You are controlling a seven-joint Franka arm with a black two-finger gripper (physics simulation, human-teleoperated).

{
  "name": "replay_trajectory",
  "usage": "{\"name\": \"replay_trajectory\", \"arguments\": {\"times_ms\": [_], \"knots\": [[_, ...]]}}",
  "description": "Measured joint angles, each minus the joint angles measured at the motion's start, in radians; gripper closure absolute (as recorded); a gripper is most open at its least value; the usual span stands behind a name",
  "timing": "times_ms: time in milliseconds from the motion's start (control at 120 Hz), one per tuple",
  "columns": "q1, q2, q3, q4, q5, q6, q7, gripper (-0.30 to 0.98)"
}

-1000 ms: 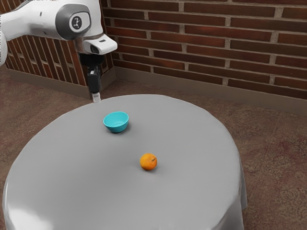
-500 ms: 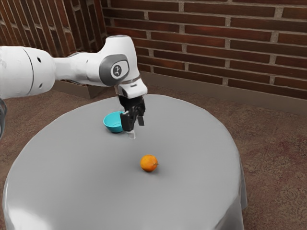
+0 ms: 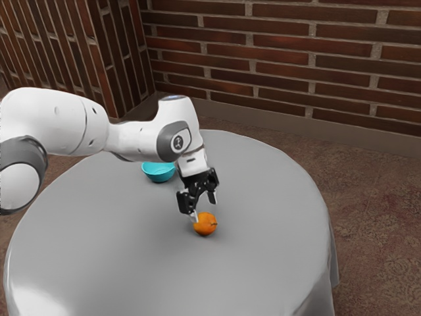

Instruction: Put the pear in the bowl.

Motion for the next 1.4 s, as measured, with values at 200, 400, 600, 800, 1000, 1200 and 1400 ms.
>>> {"name": "replay_trajectory", "arguments": {"times_ms": [200, 400, 600, 800, 1000, 1200, 1400], "knots": [[0.000, 0.042, 0.001, 0.004, -0.017, 0.017, 0.000, 0.00], [-0.001, 0.072, 0.003, 0.008, -0.021, 0.024, -0.013, 0.00], [-0.009, 0.093, 0.005, 0.018, -0.031, 0.031, -0.026, 0.00], [-0.010, 0.091, 0.005, 0.018, -0.033, 0.036, -0.041, 0.20], [-0.007, 0.001, 0.006, 0.002, -0.025, 0.037, -0.053, 0.34], [-0.003, -0.139, 0.109, -0.034, -0.002, 0.031, -0.059, 0.34], [0.010, -0.148, 0.226, 0.038, 0.044, 0.022, -0.063, 0.34]]}}
